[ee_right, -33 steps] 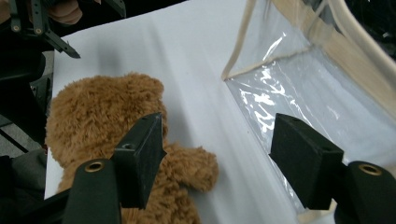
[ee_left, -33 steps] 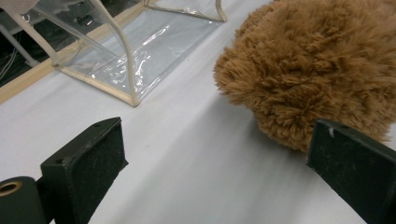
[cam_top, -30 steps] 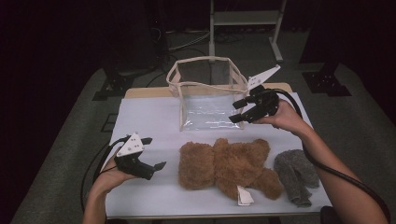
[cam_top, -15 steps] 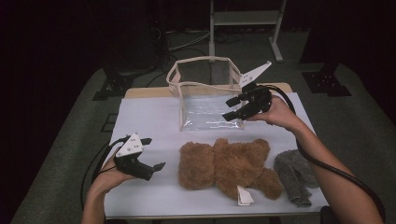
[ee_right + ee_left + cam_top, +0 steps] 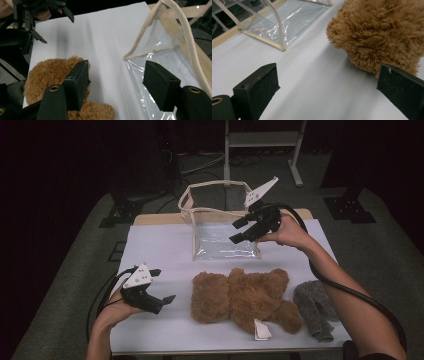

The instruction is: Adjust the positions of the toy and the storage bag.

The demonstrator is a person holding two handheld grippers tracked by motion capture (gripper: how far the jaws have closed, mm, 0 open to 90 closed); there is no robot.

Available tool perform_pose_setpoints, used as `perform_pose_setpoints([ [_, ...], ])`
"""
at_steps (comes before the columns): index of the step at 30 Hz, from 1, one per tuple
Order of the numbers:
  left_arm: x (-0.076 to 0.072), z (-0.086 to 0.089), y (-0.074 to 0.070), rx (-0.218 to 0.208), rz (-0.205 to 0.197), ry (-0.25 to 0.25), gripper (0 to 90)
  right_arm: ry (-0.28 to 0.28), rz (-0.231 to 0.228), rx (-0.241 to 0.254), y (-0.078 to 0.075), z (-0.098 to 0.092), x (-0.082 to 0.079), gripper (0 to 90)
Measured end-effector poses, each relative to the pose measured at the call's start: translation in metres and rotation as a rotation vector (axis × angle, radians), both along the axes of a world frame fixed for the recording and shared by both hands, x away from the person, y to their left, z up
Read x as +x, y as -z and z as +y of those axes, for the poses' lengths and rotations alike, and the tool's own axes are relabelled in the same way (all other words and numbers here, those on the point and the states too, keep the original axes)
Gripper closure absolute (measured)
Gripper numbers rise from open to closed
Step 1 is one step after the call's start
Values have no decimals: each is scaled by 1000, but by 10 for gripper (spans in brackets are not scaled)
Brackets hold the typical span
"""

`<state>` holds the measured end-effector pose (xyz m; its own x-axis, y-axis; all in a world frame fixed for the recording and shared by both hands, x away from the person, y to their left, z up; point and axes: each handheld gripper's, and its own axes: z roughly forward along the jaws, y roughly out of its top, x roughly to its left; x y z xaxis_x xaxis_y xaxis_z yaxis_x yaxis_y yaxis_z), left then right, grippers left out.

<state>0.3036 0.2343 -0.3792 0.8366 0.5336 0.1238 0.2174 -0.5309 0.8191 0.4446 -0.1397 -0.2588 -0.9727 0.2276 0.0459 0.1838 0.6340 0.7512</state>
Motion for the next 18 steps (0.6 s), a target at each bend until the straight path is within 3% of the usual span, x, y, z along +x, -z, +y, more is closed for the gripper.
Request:
perform_pose_setpoints([
  [10, 1, 3, 2, -14, 14, -16, 31, -23, -13, -19, -12, 18, 15, 384],
  [18, 1, 6, 3, -8, 21, -12, 31, 16, -5, -66, -16, 28, 40, 394],
])
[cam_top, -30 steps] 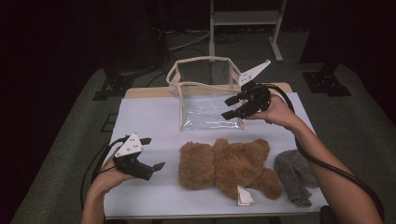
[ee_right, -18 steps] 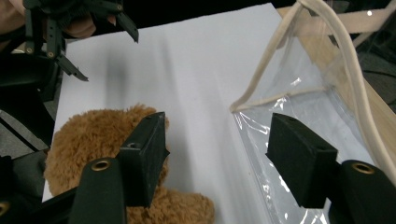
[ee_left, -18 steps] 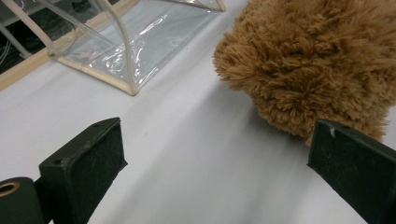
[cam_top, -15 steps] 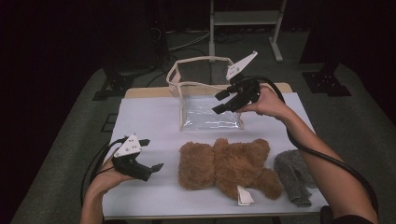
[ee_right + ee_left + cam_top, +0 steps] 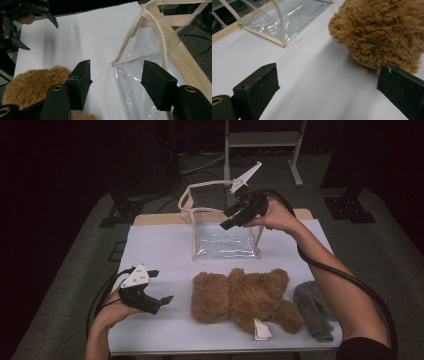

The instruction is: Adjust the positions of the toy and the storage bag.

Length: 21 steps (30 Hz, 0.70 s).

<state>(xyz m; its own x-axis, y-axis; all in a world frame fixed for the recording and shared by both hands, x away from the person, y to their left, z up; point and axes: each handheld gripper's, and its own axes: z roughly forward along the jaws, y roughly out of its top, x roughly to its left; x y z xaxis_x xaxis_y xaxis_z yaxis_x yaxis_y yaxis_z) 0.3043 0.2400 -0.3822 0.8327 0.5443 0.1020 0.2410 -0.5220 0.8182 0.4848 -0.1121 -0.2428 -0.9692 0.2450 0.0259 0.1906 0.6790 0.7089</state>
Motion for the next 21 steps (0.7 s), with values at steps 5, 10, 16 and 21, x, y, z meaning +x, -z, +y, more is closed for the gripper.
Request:
perform_pose_setpoints([
  [5, 0, 0, 1, -5, 2, -2, 31, 18, 2, -10, -1, 4, 13, 401],
  [10, 0, 0, 1, -1, 3, 1, 31, 43, 8, -35, 0, 3, 26, 418],
  [16, 0, 0, 1, 14, 1, 8, 31, 75, 21, -41, 4, 0, 37, 447],
  [21, 0, 0, 2, 9, 5, 7, 31, 106, 34, -52, 12, -3, 45, 515],
])
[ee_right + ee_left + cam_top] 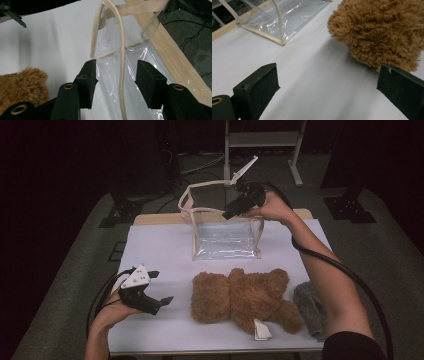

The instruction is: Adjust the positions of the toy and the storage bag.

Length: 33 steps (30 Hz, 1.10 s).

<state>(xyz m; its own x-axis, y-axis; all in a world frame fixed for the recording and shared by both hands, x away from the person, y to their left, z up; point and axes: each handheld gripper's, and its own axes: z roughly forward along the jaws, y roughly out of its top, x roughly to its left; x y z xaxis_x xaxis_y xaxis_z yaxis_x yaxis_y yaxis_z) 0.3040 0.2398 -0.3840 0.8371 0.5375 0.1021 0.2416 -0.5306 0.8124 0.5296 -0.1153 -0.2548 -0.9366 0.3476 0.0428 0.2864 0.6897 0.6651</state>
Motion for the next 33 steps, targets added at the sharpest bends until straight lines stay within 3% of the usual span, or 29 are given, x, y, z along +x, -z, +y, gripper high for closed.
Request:
perform_pose_setpoints([
  [7, 0, 0, -1, 6, -1, 2, 31, 24, -1, -15, 6, -1, 2, 612],
  [10, -1, 0, -1, 7, -3, 3, 31, 34, 2, -16, 8, -2, 2, 713],
  [13, -1, 0, -1, -1, -2, 0, 31, 31, -6, -26, 10, -2, 2, 731],
  [17, -1, 0, 0, 4, -4, 3, 31, 38, 8, -33, 15, -3, 0, 853],
  [33, -1, 0, 0, 10, 3, 6, 31, -2, 36, -26, 16, -5, -17, 873],
])
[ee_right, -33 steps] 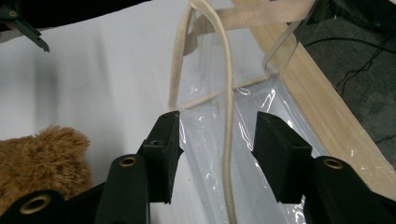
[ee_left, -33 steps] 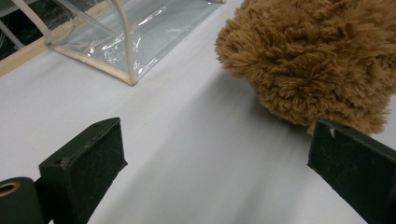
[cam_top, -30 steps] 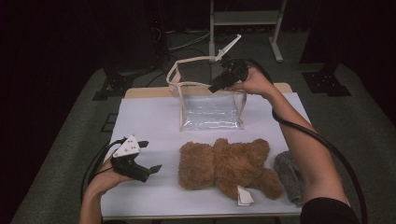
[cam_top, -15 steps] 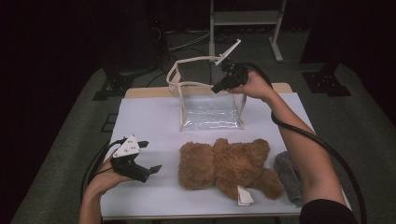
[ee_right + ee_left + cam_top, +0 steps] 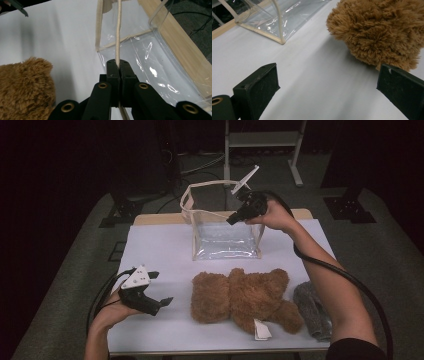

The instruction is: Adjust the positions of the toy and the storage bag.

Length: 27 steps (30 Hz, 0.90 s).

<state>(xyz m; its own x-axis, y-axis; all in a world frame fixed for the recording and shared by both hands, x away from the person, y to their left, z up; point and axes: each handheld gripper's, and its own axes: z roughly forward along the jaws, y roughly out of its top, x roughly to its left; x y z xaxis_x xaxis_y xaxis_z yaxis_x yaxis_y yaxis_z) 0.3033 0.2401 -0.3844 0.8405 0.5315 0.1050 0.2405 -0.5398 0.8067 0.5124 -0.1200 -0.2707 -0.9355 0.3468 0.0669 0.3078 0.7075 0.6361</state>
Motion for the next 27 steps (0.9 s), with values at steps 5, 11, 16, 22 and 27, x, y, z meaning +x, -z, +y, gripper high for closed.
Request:
perform_pose_setpoints([
  [5, 0, 1, 0, 6, 2, -2, 31, -11, 6, 1, 0, -3, -10, 873],
  [11, 0, -1, 0, 5, 3, 3, 31, -29, 0, -2, -1, -7, -24, 873],
  [16, 0, -2, 1, 10, 4, 5, 31, -47, 5, 3, -1, -9, -38, 873],
  [22, 0, -2, 1, 15, 6, 10, 31, -69, 10, 5, -1, -12, -52, 873],
  [27, 0, -2, 1, 12, 6, 9, 31, -84, 17, 10, -2, -14, -61, 873],
])
